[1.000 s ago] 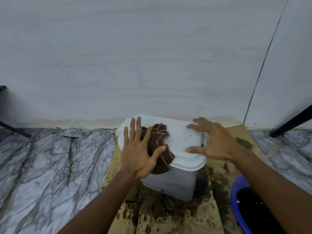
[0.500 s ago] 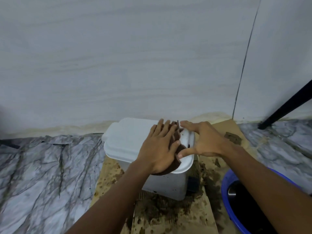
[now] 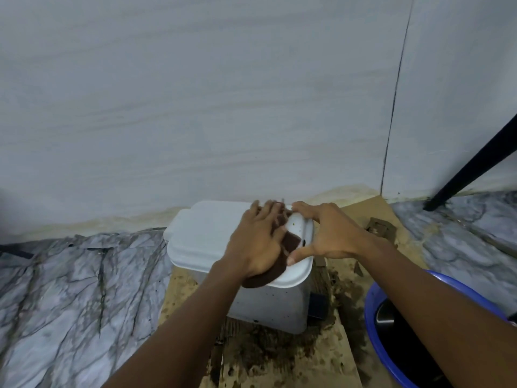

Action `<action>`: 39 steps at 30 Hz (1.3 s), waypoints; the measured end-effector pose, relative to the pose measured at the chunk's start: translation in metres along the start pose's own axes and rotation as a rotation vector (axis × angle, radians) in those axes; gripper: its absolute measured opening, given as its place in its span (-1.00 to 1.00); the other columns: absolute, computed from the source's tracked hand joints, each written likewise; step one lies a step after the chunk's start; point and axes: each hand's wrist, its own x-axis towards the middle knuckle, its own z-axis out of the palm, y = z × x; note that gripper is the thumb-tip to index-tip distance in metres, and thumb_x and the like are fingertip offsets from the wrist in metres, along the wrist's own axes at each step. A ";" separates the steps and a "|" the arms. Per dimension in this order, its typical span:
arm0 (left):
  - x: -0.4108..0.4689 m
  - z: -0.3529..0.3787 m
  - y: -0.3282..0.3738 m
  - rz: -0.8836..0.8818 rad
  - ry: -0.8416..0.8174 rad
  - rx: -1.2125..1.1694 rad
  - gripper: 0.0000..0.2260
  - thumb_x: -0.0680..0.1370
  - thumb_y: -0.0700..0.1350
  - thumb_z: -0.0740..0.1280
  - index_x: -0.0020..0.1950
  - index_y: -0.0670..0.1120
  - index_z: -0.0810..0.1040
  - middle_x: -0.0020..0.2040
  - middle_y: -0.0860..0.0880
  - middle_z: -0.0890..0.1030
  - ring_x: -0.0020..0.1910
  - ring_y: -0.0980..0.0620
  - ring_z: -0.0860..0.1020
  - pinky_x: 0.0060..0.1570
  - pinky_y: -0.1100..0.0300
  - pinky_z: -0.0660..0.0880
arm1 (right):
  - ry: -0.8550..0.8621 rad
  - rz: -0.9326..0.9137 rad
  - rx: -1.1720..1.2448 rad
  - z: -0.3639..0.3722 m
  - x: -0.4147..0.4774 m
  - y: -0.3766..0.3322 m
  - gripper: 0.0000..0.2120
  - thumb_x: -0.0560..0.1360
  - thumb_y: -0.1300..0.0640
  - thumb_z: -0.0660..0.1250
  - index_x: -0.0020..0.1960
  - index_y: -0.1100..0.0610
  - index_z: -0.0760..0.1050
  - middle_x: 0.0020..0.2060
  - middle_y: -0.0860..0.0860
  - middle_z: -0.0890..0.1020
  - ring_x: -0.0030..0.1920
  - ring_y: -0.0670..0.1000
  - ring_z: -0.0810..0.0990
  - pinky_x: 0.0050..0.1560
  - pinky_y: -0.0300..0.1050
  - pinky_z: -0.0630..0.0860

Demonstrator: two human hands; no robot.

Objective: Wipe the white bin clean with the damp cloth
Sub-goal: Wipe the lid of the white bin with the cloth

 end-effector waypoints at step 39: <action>-0.057 0.050 -0.025 -0.702 0.679 -0.724 -0.43 0.57 0.35 0.17 0.54 0.43 0.02 0.60 0.19 -0.35 0.64 -0.09 -0.07 0.49 -0.24 0.26 | -0.070 0.032 0.080 0.015 0.076 0.002 -0.20 0.29 -0.27 0.54 0.45 -0.05 0.43 0.38 -0.08 0.52 0.24 0.00 0.57 0.17 -0.04 0.57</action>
